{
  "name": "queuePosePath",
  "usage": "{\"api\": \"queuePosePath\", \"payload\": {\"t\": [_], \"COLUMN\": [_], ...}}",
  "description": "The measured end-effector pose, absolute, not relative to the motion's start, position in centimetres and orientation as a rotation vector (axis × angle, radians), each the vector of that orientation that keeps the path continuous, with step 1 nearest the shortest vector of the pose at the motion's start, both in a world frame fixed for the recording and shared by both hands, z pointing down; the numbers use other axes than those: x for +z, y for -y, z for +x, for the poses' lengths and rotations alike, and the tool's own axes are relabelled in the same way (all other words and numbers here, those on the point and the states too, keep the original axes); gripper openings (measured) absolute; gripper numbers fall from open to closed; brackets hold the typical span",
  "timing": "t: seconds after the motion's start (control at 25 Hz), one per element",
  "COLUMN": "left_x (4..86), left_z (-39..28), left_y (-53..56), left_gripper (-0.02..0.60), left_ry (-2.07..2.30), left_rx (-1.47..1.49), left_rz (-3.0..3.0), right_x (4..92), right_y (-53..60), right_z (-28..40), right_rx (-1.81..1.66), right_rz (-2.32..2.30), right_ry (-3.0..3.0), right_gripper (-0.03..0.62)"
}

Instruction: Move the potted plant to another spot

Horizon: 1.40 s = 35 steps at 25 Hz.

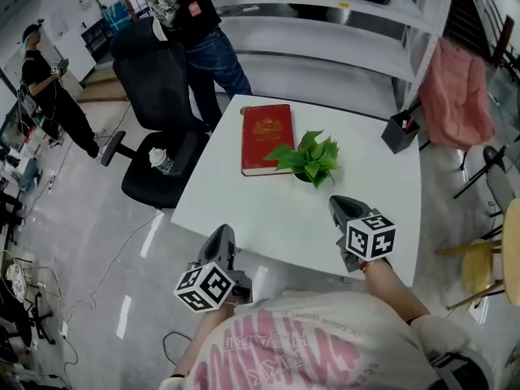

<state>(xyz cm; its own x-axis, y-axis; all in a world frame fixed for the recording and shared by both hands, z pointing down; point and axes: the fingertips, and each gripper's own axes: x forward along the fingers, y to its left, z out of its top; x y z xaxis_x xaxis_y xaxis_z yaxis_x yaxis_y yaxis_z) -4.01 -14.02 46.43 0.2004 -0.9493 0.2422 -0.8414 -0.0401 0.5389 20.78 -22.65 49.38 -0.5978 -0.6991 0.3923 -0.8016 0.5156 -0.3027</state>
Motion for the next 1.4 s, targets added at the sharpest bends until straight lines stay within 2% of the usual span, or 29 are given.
{"api": "queuePosePath", "payload": {"t": [0.04, 0.12, 0.28, 0.44, 0.64, 0.84, 1.16, 1.4], "left_x": [46.6, 46.7, 46.6, 47.6, 48.9, 50.3, 51.5, 51.2], "left_z": [-4.1, -4.2, -4.6, -5.1, -5.8, -6.7, -7.3, -8.3], "left_y": [14.3, 14.7, 15.0, 15.1, 14.6, 14.3, 14.1, 14.2], "left_gripper": [0.025, 0.025, 0.025, 0.025, 0.025, 0.025, 0.025, 0.025], "left_ry": [1.668, 1.667, 1.693, 1.695, 1.719, 1.739, 1.742, 1.809], "left_rx": [-0.24, -0.234, -0.222, -0.214, -0.189, -0.169, -0.125, -0.127], "left_rz": [1.894, 1.882, 1.857, 1.814, 1.775, 1.721, 1.673, 1.645], "right_x": [49.7, 50.2, 51.1, 51.8, 52.7, 53.0, 53.4, 53.1], "right_y": [23.0, 23.6, 24.5, 25.8, 27.6, 29.8, 32.1, 34.0], "right_z": [20.6, 20.2, 20.0, 19.3, 19.2, 18.6, 16.6, 15.7], "right_rx": [0.692, 0.729, 0.77, 0.783, 0.719, 0.64, 0.566, 0.516], "right_rz": [1.261, 1.236, 1.208, 1.2, 1.214, 1.24, 1.174, 1.182], "right_ry": [2.544, 2.553, 2.552, 2.565, 2.573, 2.571, 2.631, 2.663], "right_gripper": [0.015, 0.078, 0.134, 0.354, 0.419, 0.536, 0.588, 0.591]}}
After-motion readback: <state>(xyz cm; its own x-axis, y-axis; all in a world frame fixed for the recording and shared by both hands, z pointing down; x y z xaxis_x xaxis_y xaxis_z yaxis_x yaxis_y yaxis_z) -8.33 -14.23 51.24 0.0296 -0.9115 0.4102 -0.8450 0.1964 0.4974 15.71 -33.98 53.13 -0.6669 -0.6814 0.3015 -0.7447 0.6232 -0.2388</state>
